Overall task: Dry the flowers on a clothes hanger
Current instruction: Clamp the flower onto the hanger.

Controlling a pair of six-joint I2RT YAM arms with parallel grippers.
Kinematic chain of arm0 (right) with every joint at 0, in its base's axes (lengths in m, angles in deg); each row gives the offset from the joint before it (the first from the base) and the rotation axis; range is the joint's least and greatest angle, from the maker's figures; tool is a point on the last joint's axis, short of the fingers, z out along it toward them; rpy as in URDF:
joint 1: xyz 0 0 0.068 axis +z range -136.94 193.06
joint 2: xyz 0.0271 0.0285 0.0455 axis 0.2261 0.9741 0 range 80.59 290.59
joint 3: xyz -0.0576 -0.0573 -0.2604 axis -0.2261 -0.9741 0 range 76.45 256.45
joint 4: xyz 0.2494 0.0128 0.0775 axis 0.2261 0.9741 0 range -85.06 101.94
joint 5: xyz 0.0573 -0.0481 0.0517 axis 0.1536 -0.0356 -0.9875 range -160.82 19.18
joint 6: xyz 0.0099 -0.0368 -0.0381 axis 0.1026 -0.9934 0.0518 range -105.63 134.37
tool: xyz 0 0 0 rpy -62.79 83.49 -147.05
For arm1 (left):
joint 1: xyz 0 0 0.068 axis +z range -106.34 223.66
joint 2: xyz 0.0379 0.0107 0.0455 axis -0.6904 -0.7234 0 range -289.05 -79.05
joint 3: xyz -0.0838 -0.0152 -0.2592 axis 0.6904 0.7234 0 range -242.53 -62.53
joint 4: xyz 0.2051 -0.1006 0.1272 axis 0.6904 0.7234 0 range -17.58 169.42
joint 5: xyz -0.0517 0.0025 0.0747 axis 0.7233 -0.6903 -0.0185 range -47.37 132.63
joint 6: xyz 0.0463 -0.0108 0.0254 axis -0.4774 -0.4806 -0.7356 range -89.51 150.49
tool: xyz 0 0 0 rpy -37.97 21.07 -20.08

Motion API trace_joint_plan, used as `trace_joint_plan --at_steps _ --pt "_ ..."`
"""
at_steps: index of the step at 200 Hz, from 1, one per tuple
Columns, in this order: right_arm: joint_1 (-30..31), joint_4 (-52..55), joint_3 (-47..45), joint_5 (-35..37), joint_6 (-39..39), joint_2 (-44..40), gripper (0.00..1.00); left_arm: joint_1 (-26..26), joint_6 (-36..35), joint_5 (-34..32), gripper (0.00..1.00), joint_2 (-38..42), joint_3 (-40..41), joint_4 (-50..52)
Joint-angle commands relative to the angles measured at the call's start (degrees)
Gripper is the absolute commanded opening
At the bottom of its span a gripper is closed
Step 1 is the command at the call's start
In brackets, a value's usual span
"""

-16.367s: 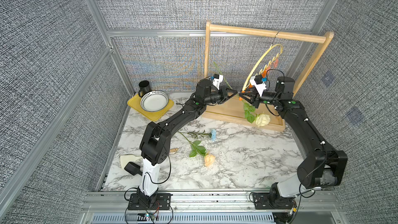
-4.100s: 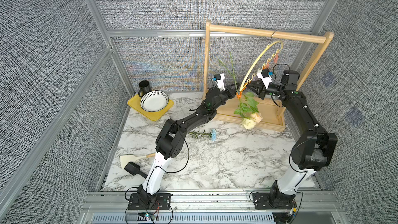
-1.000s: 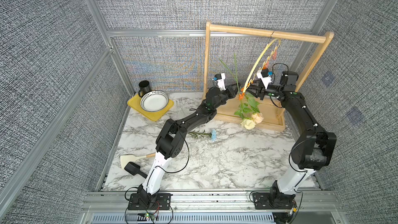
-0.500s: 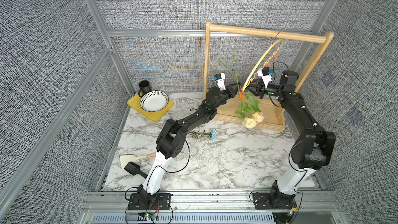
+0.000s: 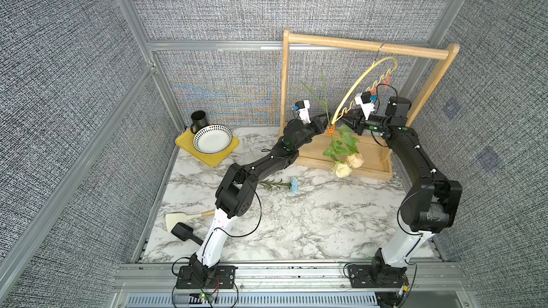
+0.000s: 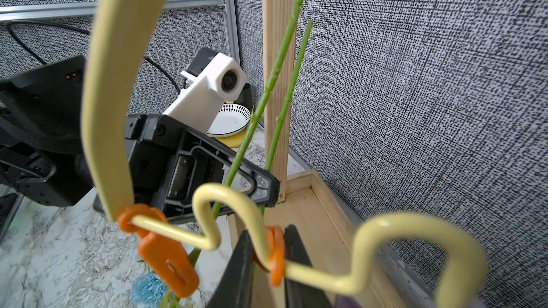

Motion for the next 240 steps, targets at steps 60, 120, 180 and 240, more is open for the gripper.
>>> trace_joint_plan --at_steps 60,120,180,240 --pt "0.04 4.68 1.24 -0.17 -3.36 0.58 0.2 -0.04 0.09 0.85 0.02 -0.23 -0.63 -2.63" --pt "0.12 4.63 1.33 -0.08 -3.43 0.42 0.24 -0.02 0.04 0.75 0.02 -0.14 -0.51 -2.59" --pt "0.11 5.03 1.03 -0.52 -4.31 0.11 0.33 -0.13 0.34 0.76 0.02 -0.26 -0.51 -2.72" --pt "0.01 4.92 0.2 -0.26 -5.1 -0.86 0.36 -0.13 -0.35 1.1 0.02 -0.07 -0.28 -2.5"
